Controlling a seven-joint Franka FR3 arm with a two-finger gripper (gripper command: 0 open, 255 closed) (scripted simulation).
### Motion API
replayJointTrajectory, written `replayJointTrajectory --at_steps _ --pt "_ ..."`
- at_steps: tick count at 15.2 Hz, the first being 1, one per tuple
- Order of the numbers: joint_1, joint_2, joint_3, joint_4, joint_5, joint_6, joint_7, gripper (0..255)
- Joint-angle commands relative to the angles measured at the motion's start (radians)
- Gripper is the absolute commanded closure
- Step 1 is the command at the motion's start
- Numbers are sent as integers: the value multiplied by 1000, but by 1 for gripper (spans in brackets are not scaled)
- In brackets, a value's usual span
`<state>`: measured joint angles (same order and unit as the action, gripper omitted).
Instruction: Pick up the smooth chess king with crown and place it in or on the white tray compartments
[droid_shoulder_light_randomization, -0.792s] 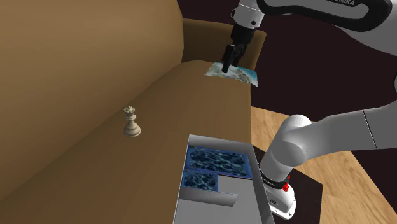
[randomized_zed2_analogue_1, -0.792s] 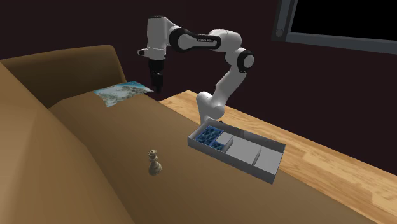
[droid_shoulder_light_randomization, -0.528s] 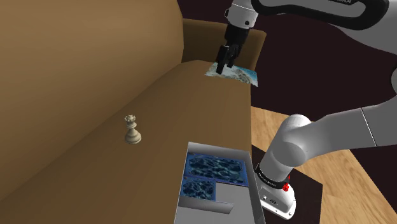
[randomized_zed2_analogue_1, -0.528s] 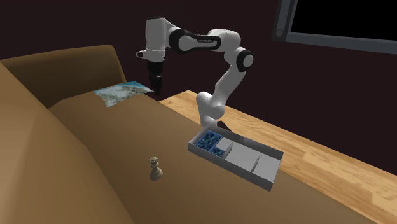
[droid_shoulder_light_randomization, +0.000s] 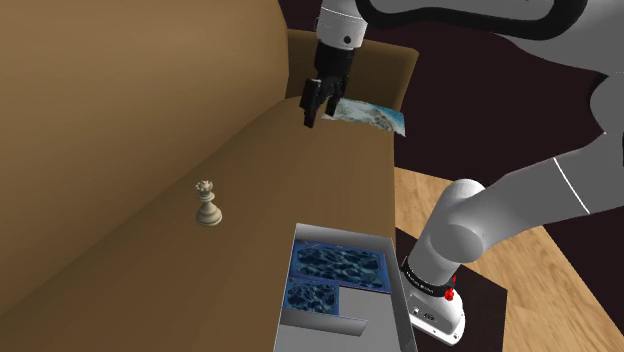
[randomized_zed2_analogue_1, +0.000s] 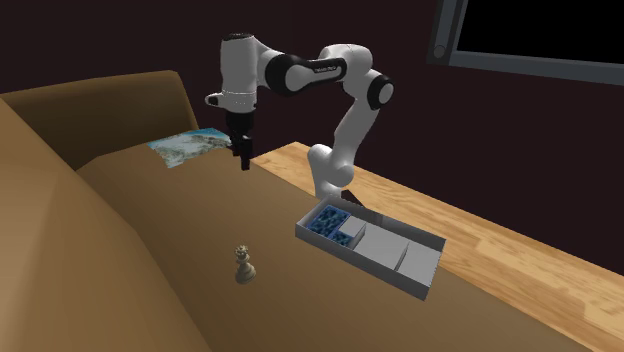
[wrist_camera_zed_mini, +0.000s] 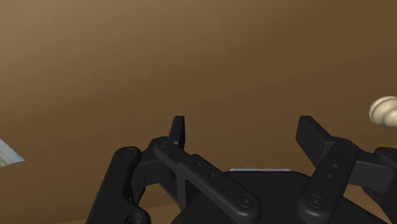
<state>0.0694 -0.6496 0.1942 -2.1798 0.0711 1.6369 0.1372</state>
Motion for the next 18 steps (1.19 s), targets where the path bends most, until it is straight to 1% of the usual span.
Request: replayJointTrajectory --at_steps 1,6,10,14,18 --pt "9 45 39 31 16 10 40 0" --pt "26 171 135 123 37 36 138 0" --pt "36 287 212 216 32 52 221 0" --pt "49 418 289 327 4 59 311 0" --pt "73 568 362 460 -53 53 410 0"
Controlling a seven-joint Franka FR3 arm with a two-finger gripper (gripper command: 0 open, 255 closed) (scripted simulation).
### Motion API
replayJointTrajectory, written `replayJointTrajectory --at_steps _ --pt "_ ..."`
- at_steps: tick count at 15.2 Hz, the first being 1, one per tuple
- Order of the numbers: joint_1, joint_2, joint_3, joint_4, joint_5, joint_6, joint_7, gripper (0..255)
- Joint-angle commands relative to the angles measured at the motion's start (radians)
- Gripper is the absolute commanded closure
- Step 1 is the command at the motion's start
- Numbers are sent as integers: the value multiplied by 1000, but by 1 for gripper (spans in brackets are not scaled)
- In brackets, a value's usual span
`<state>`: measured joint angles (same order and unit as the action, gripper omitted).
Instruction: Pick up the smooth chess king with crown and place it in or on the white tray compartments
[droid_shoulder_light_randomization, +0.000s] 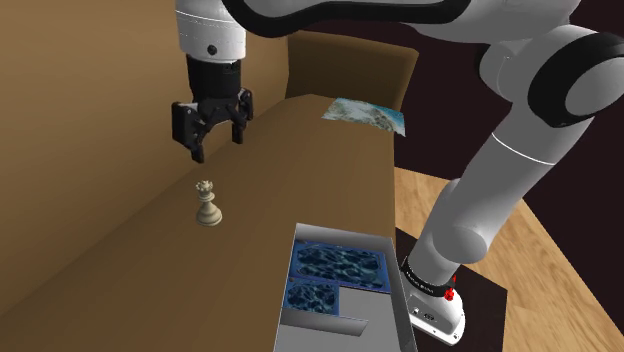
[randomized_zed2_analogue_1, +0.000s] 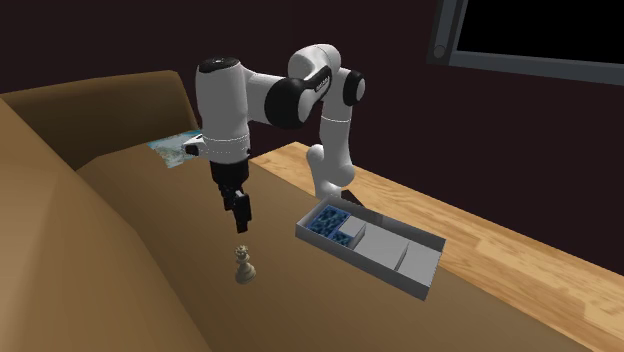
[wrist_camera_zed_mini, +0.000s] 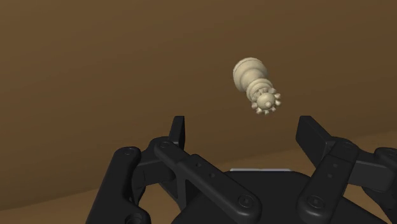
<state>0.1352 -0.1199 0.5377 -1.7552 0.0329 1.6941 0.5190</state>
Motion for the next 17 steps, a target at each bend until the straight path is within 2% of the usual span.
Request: replayJointTrajectory --at_steps 1,2,10,17 --pt "17 79 35 73 -34 -8 54 0" --pt "26 107 45 99 -48 -12 71 0" --pt "26 100 42 -11 -44 92 68 0" --pt "26 100 42 -11 -44 91 68 0"
